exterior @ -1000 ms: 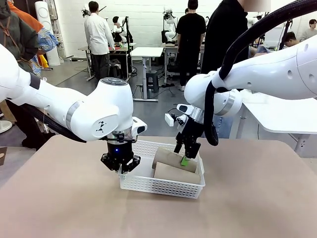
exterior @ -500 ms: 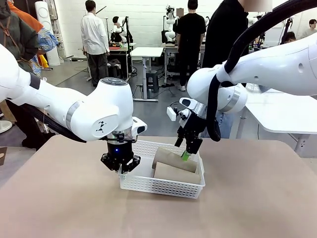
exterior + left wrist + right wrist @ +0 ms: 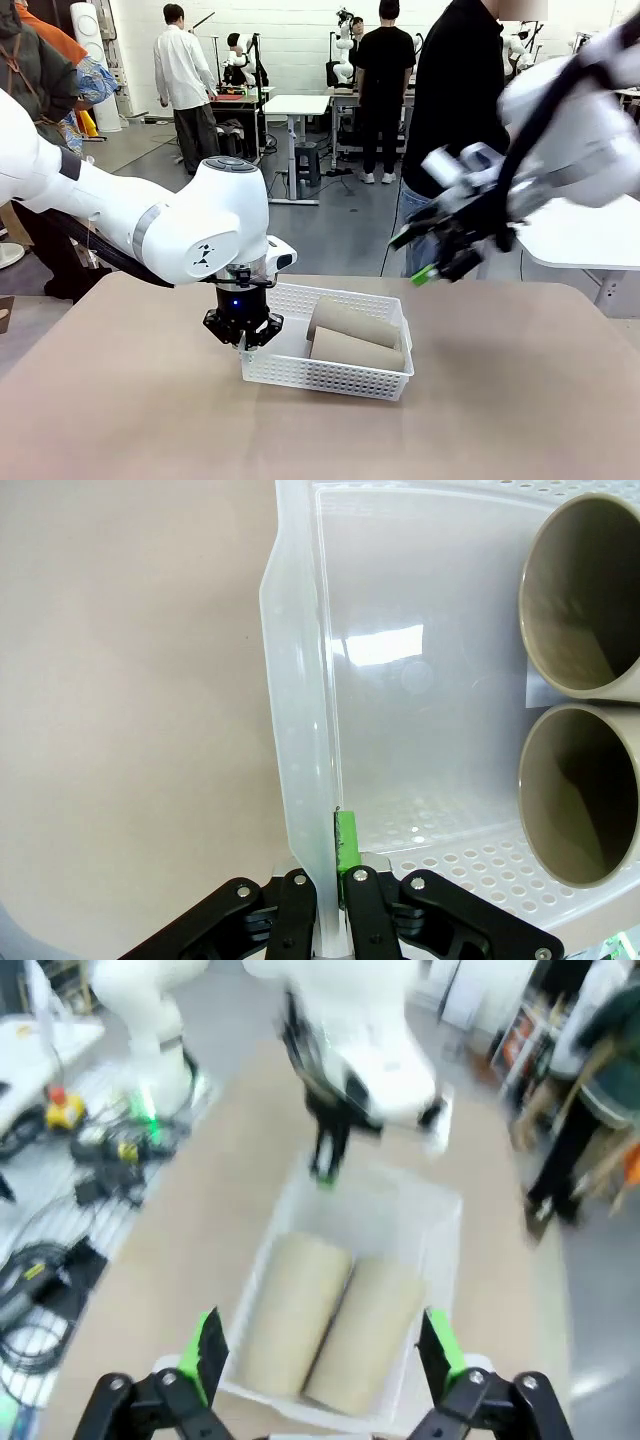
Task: Clean and organize the cups into the basket.
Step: Pick up the Reusable plastic cup from the right side of the table and stack it inside the Organizing basket in the center of the table.
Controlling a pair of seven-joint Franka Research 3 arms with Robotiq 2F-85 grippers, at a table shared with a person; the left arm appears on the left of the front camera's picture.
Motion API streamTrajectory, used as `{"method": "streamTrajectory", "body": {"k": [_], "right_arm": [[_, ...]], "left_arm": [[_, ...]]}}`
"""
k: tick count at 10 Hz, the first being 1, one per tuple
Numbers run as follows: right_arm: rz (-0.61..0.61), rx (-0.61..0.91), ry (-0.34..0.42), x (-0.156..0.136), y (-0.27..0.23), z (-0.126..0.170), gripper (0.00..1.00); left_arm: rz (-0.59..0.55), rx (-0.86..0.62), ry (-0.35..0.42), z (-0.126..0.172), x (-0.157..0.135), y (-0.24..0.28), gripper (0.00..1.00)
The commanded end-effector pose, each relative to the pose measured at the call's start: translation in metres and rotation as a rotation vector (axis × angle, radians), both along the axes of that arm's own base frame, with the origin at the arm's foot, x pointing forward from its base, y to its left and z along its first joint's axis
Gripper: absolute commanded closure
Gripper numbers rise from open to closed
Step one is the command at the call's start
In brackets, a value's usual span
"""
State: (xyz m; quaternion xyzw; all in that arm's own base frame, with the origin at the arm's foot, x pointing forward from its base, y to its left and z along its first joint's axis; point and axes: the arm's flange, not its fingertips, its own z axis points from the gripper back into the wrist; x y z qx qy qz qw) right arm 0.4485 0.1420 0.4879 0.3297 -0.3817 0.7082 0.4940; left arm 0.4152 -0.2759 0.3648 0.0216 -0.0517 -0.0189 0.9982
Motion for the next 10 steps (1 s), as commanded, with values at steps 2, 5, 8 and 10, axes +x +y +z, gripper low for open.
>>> {"method": "streamTrajectory", "body": {"k": [2,5,8,10], "right_arm": [[0.043,0.388,0.052,-0.062,-0.132,0.008,0.0],[0.059,0.487,0.041,-0.093,-0.221,-0.01,0.0],[0.041,0.38,0.114,-0.117,-0.273,-0.046,0.0],[-0.038,0.422,0.163,-0.119,-0.309,-0.075,0.0]], "left_arm": [[0.002,0.005,-0.009,0.001,-0.001,-0.002,1.0],[0.002,0.005,-0.009,0.001,-0.001,-0.002,1.0],[0.002,0.005,-0.009,0.001,-0.001,-0.002,1.0],[0.002,0.005,-0.009,0.001,-0.001,-0.002,1.0]]}}
